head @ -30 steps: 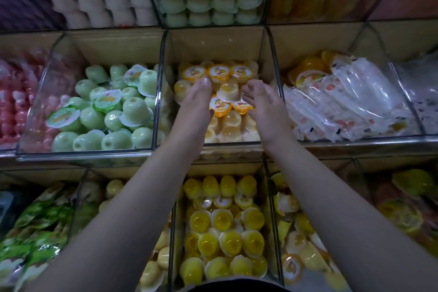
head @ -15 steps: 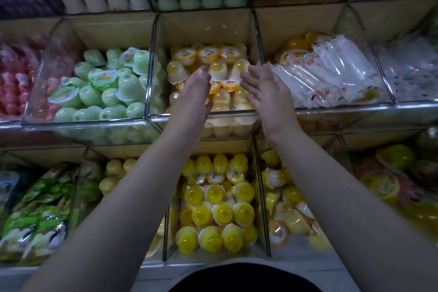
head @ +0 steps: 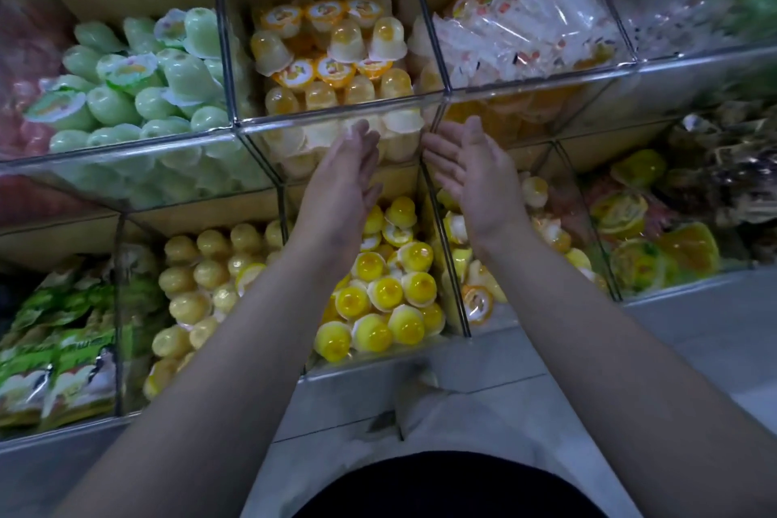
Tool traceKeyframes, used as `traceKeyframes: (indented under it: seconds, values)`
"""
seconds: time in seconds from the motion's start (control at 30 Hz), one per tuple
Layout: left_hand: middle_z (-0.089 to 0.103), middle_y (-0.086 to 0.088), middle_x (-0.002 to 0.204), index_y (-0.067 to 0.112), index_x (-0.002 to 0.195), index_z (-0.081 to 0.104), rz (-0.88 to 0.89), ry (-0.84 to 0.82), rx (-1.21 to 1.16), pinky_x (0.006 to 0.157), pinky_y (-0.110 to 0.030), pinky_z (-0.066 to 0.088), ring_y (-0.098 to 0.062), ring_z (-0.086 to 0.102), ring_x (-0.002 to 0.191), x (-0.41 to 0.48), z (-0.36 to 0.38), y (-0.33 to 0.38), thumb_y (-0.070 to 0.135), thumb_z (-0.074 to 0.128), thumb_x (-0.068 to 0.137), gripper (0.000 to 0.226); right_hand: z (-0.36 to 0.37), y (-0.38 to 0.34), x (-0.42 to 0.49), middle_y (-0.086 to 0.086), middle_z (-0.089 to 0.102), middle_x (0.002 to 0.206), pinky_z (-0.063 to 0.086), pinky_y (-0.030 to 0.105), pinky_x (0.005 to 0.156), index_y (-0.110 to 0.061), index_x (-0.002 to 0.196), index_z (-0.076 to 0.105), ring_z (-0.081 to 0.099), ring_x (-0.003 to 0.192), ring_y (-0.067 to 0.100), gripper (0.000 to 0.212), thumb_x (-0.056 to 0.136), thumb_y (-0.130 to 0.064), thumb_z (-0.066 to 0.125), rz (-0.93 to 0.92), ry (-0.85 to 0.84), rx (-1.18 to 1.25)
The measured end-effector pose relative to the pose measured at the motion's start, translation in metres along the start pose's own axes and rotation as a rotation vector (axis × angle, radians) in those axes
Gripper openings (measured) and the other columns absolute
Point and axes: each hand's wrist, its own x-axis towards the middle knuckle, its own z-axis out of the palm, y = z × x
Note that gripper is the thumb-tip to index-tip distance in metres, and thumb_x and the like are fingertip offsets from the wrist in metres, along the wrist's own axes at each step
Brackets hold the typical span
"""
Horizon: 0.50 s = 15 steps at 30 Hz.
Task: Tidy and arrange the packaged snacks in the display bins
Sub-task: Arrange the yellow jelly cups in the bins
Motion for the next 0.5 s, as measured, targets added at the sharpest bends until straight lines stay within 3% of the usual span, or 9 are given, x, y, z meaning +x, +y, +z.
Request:
traceKeyframes:
  seconds: [0.23,0.37,0.5]
  values:
    - [0.036,0.001,0.154,0.018,0.151,0.030,-0.040,-0.061,-0.009,0.109,-0.030,0.030,-0.011,0.033,0.142,-0.028,-0.004,-0.018,0.040,0.023,0.106,0.050,-0.012,0.016,-0.034,0.005,0.063,0.118,0.045,0.034,0.103,-0.018,0.117,0.052,0.060,0.117,0.018,0.035,0.104,-0.041,0.029,0.031,0.053,0.021]
    - [0.037,0.001,0.154,0.018,0.150,0.033,-0.079,-0.064,-0.016,0.103,-0.028,0.033,-0.011,0.034,0.141,-0.037,-0.005,-0.029,0.040,0.024,0.106,0.050,-0.019,0.028,-0.046,0.011,0.061,0.130,0.044,0.032,0.102,-0.013,0.125,0.053,0.058,0.118,0.018,0.042,0.105,-0.040,0.028,0.069,0.079,0.011]
    - [0.037,0.000,0.154,0.018,0.150,0.032,-0.119,-0.070,-0.003,0.104,-0.028,0.033,-0.012,0.034,0.141,-0.035,0.001,-0.040,0.041,0.024,0.105,0.051,-0.031,0.039,-0.043,0.009,0.062,0.129,0.046,0.030,0.097,-0.009,0.131,0.052,0.060,0.114,0.016,0.048,0.104,-0.041,0.029,0.107,0.107,-0.003]
